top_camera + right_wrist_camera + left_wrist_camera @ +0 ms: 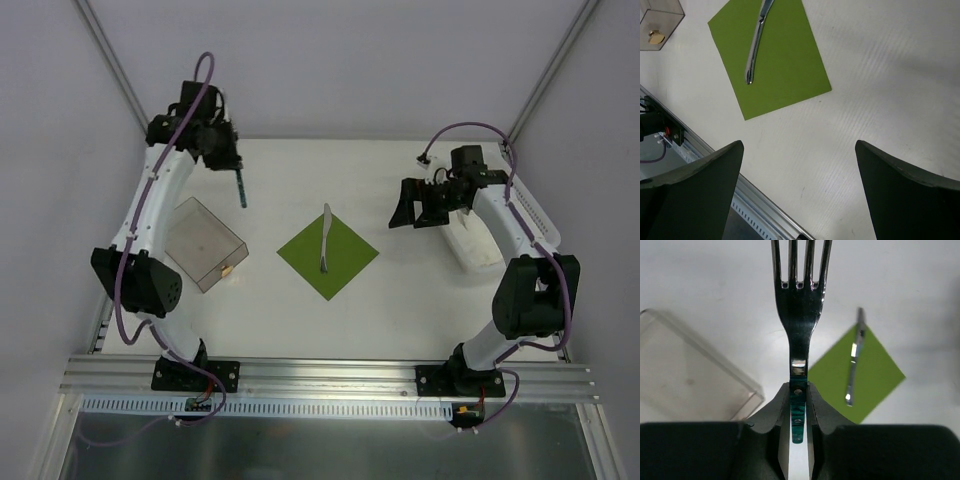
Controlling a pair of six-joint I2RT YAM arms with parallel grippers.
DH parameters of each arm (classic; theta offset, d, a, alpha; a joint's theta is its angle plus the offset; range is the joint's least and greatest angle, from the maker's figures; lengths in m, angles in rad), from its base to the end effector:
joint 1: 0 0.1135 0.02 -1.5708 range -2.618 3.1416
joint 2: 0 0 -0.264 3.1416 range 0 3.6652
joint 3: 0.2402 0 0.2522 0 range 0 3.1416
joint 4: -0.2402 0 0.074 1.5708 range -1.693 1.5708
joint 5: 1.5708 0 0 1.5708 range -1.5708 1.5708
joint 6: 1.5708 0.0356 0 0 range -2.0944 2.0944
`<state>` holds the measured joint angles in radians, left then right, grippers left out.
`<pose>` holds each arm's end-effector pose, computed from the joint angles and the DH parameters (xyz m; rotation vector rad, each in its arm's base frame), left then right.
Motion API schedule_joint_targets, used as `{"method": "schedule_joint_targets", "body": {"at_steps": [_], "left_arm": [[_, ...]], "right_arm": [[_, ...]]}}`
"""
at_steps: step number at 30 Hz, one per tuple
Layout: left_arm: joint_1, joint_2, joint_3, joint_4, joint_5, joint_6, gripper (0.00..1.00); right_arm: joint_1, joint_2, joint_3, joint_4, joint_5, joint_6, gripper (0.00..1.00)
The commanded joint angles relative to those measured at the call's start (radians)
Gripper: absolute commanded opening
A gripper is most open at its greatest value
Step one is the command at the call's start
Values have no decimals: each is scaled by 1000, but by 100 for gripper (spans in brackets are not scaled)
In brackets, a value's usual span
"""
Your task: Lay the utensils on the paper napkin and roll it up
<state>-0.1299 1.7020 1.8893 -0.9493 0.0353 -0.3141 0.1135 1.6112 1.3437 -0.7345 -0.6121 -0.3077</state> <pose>0.3601 -0.0483 0.4041 -0.1982 2.3387 -0.2616 0.3338 0.0586 0.2835 -0.7294 2.3355 0.6972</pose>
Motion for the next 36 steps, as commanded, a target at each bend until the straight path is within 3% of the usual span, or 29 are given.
{"method": "schedule_joint_targets", "body": {"at_steps": [1, 5, 12, 19, 36], "left_arm": [[-153, 163, 149, -121, 132, 15, 0], [-260, 336, 295, -140, 170, -20, 0], [-382, 551, 367, -140, 196, -114, 0], [-450, 623, 344, -140, 161, -204, 0], [-471, 725, 396, -137, 161, -246, 2]], "right_arm": [[-66, -7, 51, -86, -35, -67, 99], [-120, -8, 51, -92, -38, -74, 99], [-190, 9, 46, -92, -71, -68, 99], [-199, 33, 22, -77, -89, -70, 99], [-201, 47, 9, -72, -112, -70, 99]]}}
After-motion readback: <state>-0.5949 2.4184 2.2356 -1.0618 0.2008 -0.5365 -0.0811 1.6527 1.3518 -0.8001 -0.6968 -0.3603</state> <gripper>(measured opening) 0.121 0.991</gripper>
